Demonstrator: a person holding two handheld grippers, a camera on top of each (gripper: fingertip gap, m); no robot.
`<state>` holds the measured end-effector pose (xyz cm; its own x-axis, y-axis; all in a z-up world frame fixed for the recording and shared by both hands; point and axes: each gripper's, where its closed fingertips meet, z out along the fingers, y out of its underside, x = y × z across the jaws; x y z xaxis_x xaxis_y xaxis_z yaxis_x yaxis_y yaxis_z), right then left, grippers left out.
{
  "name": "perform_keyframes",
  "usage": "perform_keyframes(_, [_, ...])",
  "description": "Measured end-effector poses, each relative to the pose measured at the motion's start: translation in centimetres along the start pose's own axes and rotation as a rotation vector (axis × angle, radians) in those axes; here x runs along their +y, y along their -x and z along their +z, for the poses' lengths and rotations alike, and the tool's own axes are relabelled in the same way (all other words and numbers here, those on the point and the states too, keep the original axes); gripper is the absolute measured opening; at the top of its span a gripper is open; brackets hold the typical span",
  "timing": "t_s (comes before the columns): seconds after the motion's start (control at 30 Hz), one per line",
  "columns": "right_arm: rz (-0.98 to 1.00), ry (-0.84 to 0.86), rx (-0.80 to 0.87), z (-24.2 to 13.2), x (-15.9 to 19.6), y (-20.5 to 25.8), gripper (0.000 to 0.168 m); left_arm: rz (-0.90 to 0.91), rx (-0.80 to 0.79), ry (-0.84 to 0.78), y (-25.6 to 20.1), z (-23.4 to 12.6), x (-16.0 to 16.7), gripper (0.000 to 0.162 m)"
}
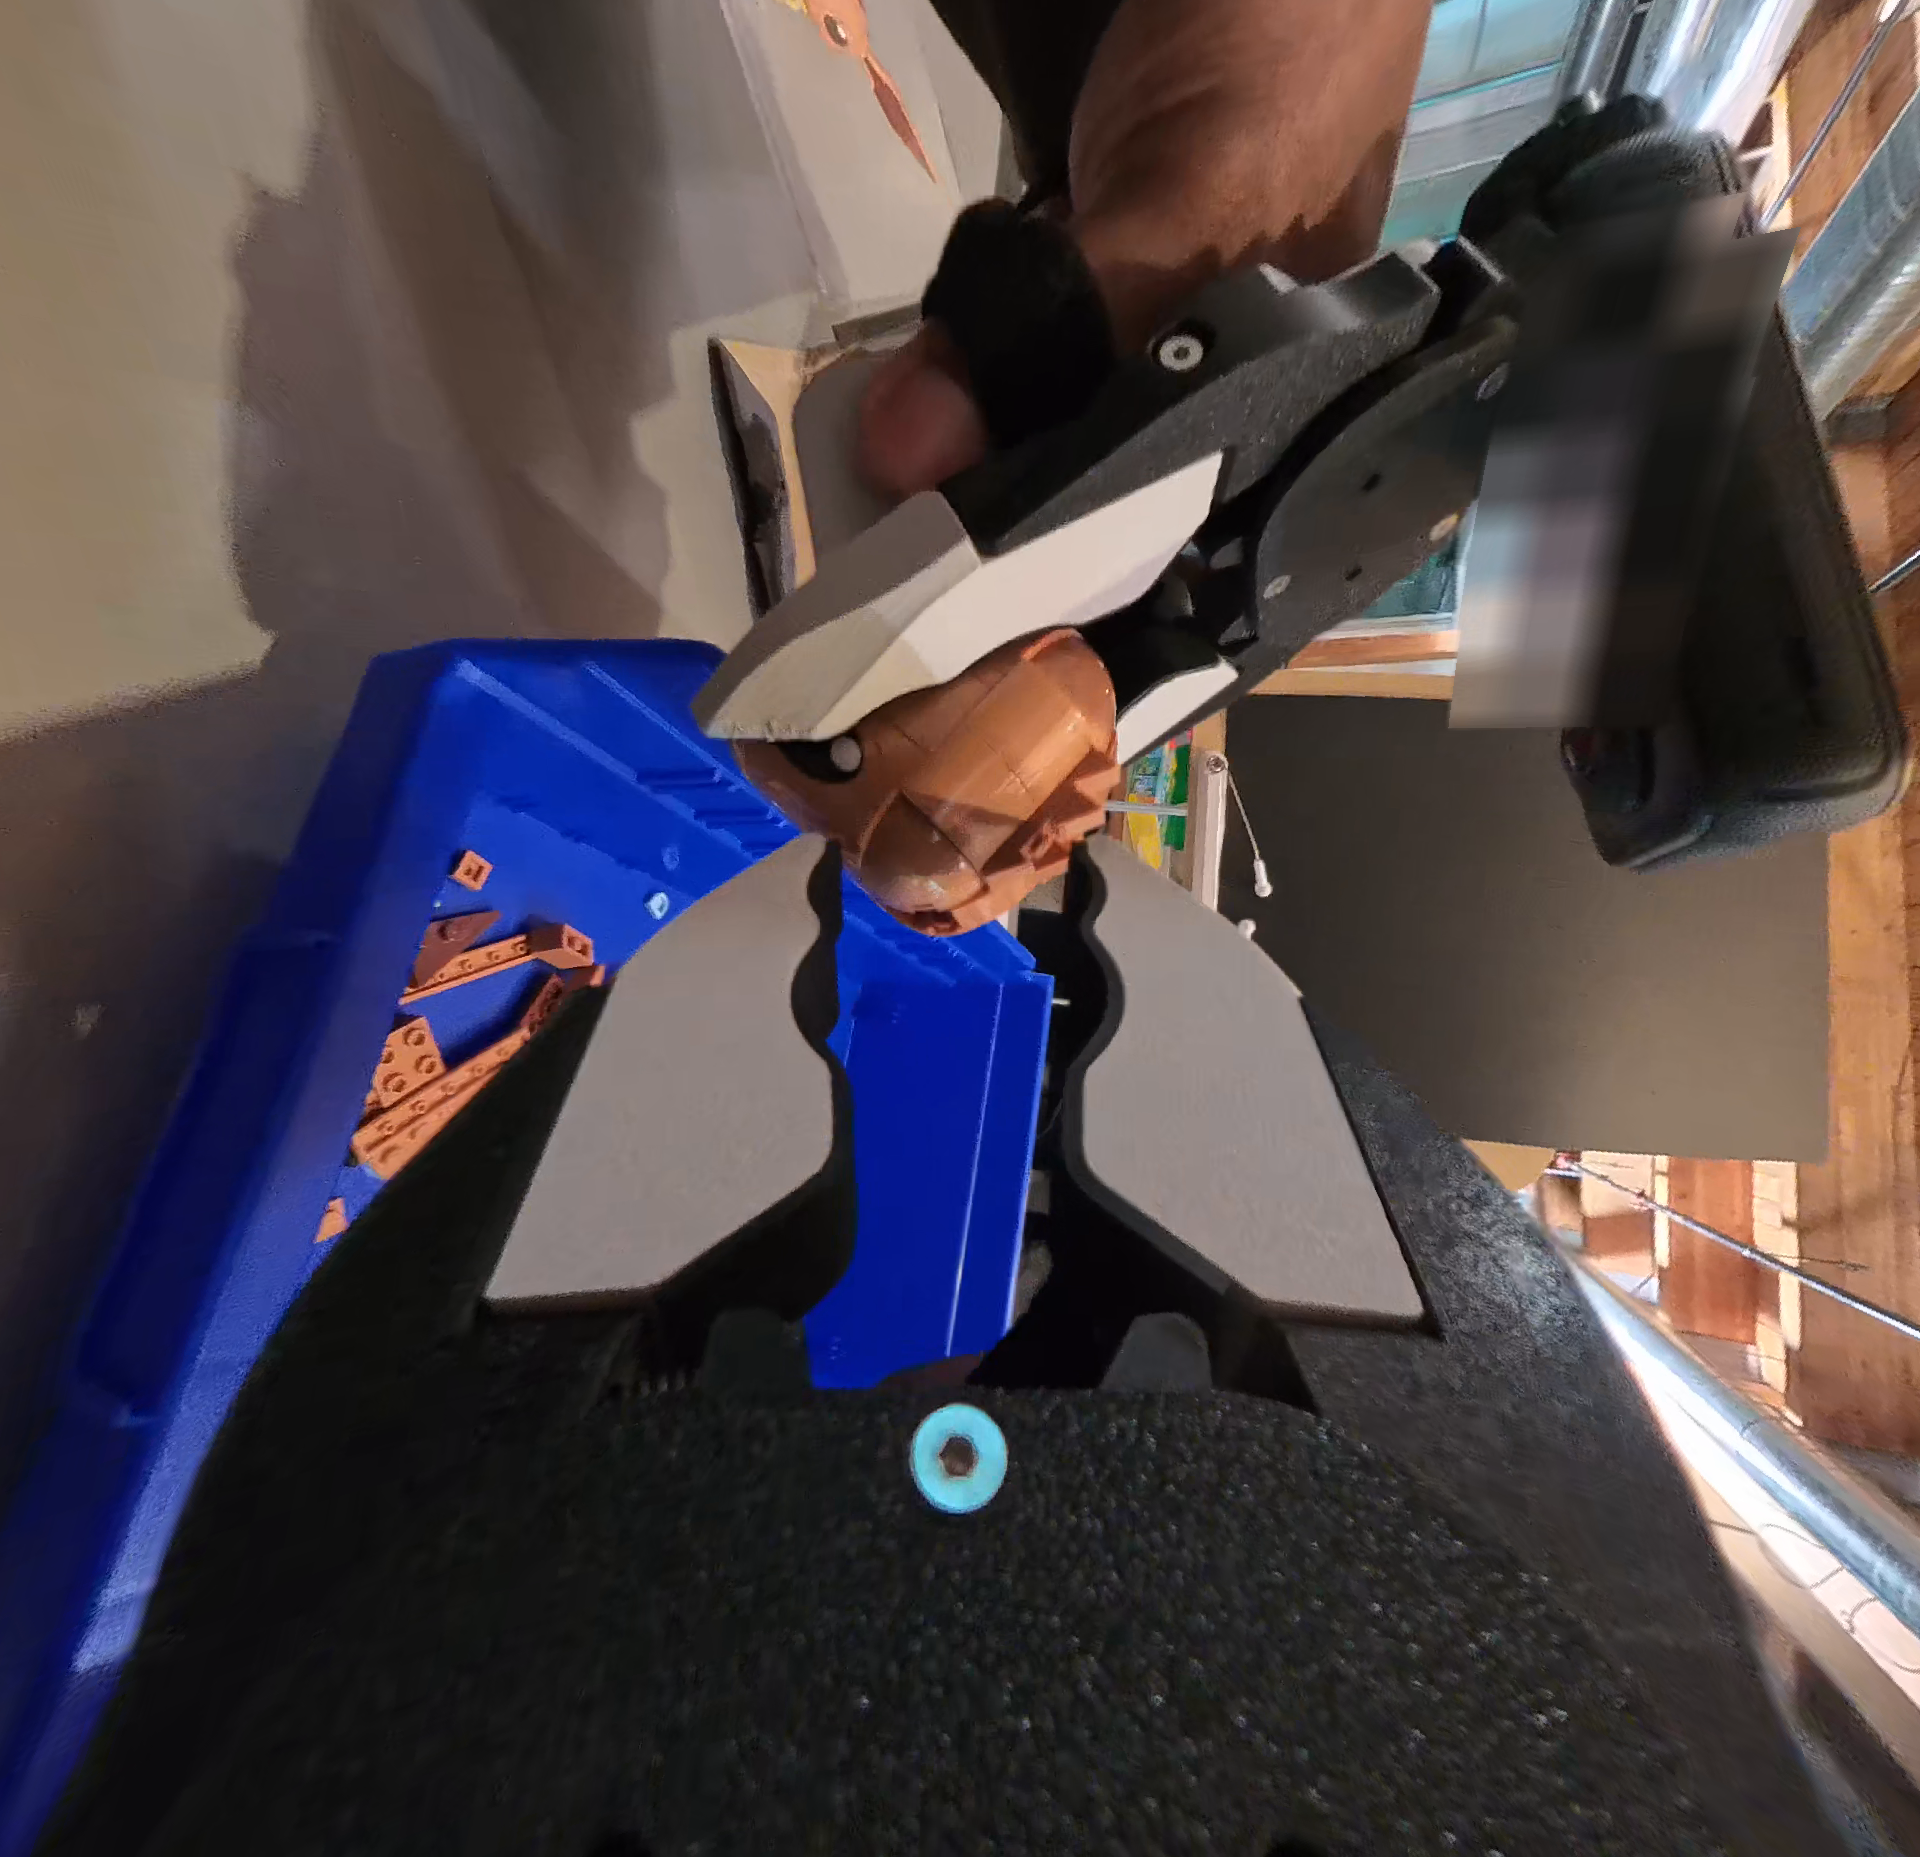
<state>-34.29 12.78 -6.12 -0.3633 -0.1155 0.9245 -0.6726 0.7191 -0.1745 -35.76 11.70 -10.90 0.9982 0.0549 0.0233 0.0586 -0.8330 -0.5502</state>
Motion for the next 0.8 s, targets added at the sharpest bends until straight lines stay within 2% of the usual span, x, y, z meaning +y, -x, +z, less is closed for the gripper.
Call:
perform_keyframes(0.2, [-0.053,0.064,0.01,0.4,1.0,0.4,0.033,-0.013,-0.034,-0.001,0.6,0.1,-0.3,0.09])
perform_keyframes(0.33, [-0.066,0.137,-0.062,1.0,2.5,2.2,0.018,-0.031,-0.041,-0.045,1.1,0.0,-0.8,0.089])
perform_keyframes(0.43, [-0.059,0.166,-0.107,1.9,3.1,3.6,0.019,-0.047,-0.048,-0.067,1.4,0.0,-0.8,0.089])
perform_keyframes(0.6, [0.009,0.185,-0.009,1.7,3.6,1.9,0.035,-0.054,0.001,-0.117,1.3,0.3,-0.9,0.089])
perform_keyframes(0.8, [0.056,0.034,0.077,0.6,1.7,0.7,0.053,-0.09,0.124,-0.195,0.2,0.5,-1.7,0.088])
